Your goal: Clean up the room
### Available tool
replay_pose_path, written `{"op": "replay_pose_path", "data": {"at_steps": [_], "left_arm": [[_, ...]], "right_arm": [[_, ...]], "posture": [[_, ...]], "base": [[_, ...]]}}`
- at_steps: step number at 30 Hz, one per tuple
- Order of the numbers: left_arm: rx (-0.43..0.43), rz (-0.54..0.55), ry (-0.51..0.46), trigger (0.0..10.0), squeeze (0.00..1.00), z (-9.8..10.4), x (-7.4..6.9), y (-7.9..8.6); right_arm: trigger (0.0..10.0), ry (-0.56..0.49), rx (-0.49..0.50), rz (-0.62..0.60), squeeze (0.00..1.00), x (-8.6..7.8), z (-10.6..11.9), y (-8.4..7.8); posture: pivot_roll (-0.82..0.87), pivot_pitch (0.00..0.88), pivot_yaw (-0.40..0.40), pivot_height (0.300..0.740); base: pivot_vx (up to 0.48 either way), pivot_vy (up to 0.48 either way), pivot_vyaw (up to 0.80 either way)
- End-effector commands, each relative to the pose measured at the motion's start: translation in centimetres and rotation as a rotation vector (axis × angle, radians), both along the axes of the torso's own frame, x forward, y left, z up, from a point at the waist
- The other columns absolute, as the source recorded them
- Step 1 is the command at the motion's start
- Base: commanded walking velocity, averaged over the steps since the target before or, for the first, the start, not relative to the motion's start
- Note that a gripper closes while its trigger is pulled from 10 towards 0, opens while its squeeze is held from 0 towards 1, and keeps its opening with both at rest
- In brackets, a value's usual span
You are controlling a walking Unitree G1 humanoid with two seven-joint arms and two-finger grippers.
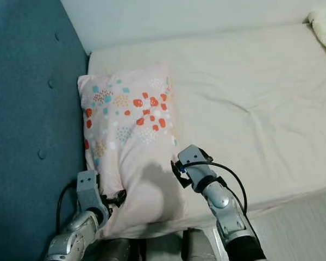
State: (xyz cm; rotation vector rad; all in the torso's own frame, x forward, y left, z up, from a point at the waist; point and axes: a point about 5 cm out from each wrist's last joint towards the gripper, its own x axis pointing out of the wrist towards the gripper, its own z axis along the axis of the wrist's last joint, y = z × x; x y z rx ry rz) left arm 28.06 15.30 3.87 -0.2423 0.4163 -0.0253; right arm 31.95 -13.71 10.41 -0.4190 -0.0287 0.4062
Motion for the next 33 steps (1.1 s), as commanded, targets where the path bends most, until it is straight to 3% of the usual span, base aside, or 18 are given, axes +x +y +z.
{"op": "replay_pose_path", "data": {"at_steps": [1,3,6,7,9,10,11,12,16,17,19,20,21,22,23,25,31,33], "left_arm": [[0.065,-0.044,0.005,10.0,1.00,0.0,-0.6,0.5],[0.125,-0.087,-0.029,10.0,1.00,1.1,-0.4,0.7],[0.318,-0.215,-0.102,10.0,1.00,3.5,0.0,0.9],[0.318,-0.215,-0.102,10.0,1.00,3.5,0.0,0.9],[0.515,-0.303,-0.185,10.0,1.00,5.0,0.2,1.2],[0.515,-0.303,-0.185,10.0,1.00,5.0,0.2,1.2],[0.648,-0.334,-0.214,10.0,1.00,5.3,0.6,1.5],[0.648,-0.334,-0.214,10.0,1.00,5.3,0.6,1.5],[0.898,-0.333,-0.379,10.0,1.00,7.5,1.5,1.7],[0.864,-0.322,-0.469,10.0,0.99,8.7,1.8,0.8],[0.829,-0.313,-0.530,10.0,0.99,9.5,1.9,0.2],[0.674,-0.290,-0.557,10.0,0.00,9.9,2.1,-0.8],[0.415,-0.240,-0.540,10.0,0.00,9.8,2.3,-1.9],[0.244,-0.211,-0.514,10.0,0.00,9.5,2.4,-2.7],[0.244,-0.211,-0.514,10.0,0.00,9.5,2.4,-2.7],[0.007,-0.193,-0.424,10.0,0.00,7.6,2.5,-4.2],[-0.178,-0.179,-0.295,10.0,0.00,3.9,2.1,-5.7],[-0.183,-0.164,-0.162,10.0,0.00,0.0,1.2,-5.6]], "right_arm": [[10.0,0.028,-0.006,-0.008,0.00,-0.3,-0.9,-0.3],[10.0,0.028,-0.006,-0.017,0.00,-0.1,-0.9,-0.5],[10.0,0.031,-0.013,-0.044,0.00,0.5,-1.0,-1.0],[10.0,0.031,-0.013,-0.044,0.00,0.5,-1.0,-1.0],[10.0,0.029,-0.007,-0.055,0.00,0.7,-1.0,-1.1],[10.0,0.029,-0.007,-0.055,0.00,0.7,-1.0,-1.1],[10.0,0.029,-0.008,-0.057,0.00,0.9,-1.0,-1.1],[10.0,0.029,-0.008,-0.057,0.00,0.9,-1.0,-1.1],[10.0,0.020,-0.011,-0.064,0.00,1.1,-0.8,-1.1],[10.0,0.021,0.001,-0.078,0.00,1.2,-0.8,-1.1],[10.0,0.023,0.010,-0.089,0.00,1.3,-0.8,-1.2],[10.0,0.029,0.028,-0.121,0.00,1.5,-0.9,-1.3],[10.0,0.053,0.062,-0.160,0.00,1.6,-1.2,-1.3],[10.0,0.071,0.084,-0.186,0.00,1.8,-1.5,-1.4],[10.0,0.071,0.084,-0.186,0.00,1.8,-1.5,-1.4],[10.0,0.129,0.129,-0.226,0.00,1.7,-2.5,-1.2],[10.0,0.185,0.153,-0.229,0.00,1.0,-4.0,-0.6],[10.0,0.260,0.127,-0.239,0.00,-0.1,-6.3,-0.4]], "posture": [[-0.06,0.287,0.038,0.740],[-0.06,0.273,0.033,0.740],[-0.05,0.252,0.028,0.740],[-0.05,0.252,0.028,0.740],[-0.05,0.243,0.026,0.740],[-0.05,0.243,0.026,0.740],[-0.05,0.231,0.024,0.740],[-0.05,0.231,0.024,0.740],[-0.05,0.215,0.020,0.740],[-0.05,0.199,0.013,0.740],[-0.05,0.199,0.013,0.740],[-0.05,0.186,0.006,0.740],[-0.05,0.173,0.000,0.740],[-0.05,0.170,-0.001,0.740],[-0.05,0.170,-0.001,0.740],[-0.06,0.144,-0.006,0.740],[-0.07,0.107,-0.016,0.740],[-0.07,0.079,-0.019,0.740]], "base": [[0.000,0.000,0.00],[0.000,0.000,0.00],[0.000,0.000,0.00],[0.000,0.000,0.00],[0.000,0.000,0.00],[0.000,0.000,0.00],[0.000,0.000,0.00],[0.000,0.000,0.00],[0.000,0.000,0.00],[0.000,0.000,0.00],[0.000,0.000,0.00],[0.000,0.000,0.00],[0.000,0.000,0.00],[0.000,0.000,0.00],[0.000,0.000,0.00],[0.000,0.000,0.00],[0.000,0.000,0.00],[0.000,0.000,0.00]]}}
